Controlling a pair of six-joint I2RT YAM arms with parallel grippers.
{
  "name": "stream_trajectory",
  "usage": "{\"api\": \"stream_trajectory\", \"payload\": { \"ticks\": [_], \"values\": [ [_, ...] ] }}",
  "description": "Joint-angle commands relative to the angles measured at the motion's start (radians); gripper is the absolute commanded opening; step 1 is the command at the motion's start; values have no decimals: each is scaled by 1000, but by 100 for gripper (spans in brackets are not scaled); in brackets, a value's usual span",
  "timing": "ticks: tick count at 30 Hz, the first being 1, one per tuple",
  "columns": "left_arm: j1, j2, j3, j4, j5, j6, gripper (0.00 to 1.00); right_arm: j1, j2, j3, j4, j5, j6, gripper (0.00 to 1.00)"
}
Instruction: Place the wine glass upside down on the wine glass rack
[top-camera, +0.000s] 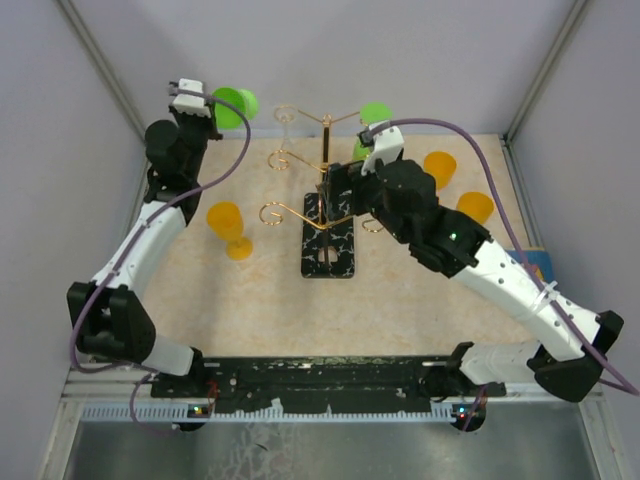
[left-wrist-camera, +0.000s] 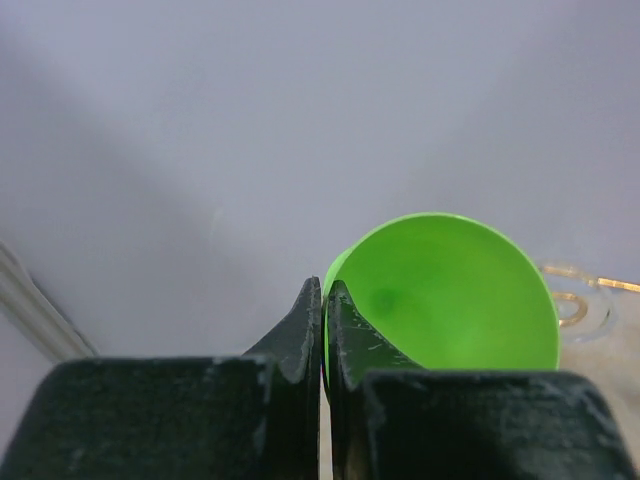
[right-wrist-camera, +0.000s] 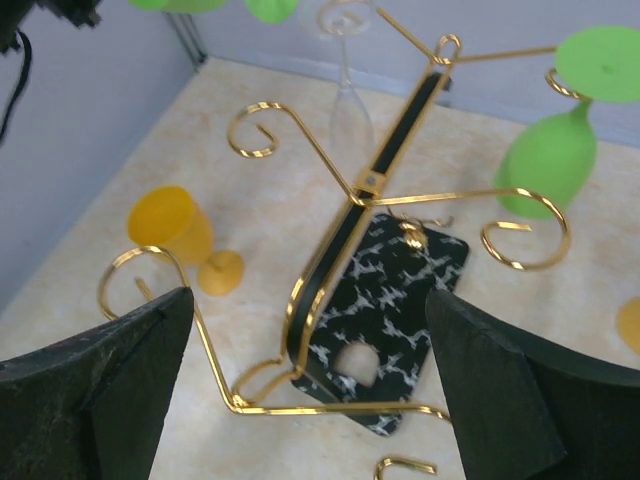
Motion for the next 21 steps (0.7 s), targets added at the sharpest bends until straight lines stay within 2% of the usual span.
{"api": "stream_trajectory", "payload": {
  "ticks": [1, 7, 10, 12, 17, 21],
  "values": [
    [-42, -142, -89, 352, 38, 140, 0, -71, 16, 98, 108, -255, 139, 99],
    [-106, -288, -231, 589, 117, 235, 0, -192, 53, 127, 247, -527, 284, 99],
    [-117, -373, -333, 723, 185, 207, 0, -349, 44, 89, 448, -721, 485, 99],
    [-134, -424, -385, 754, 221, 180, 0, -417, 50, 69, 551, -816, 597, 99],
    [-211, -483, -484, 847, 206, 177, 0, -459, 80, 14, 805, -932, 821, 98],
    [-257, -464, -517, 925, 213, 129, 0, -460, 149, -41, 1062, -1012, 1039, 92]
  ]
}}
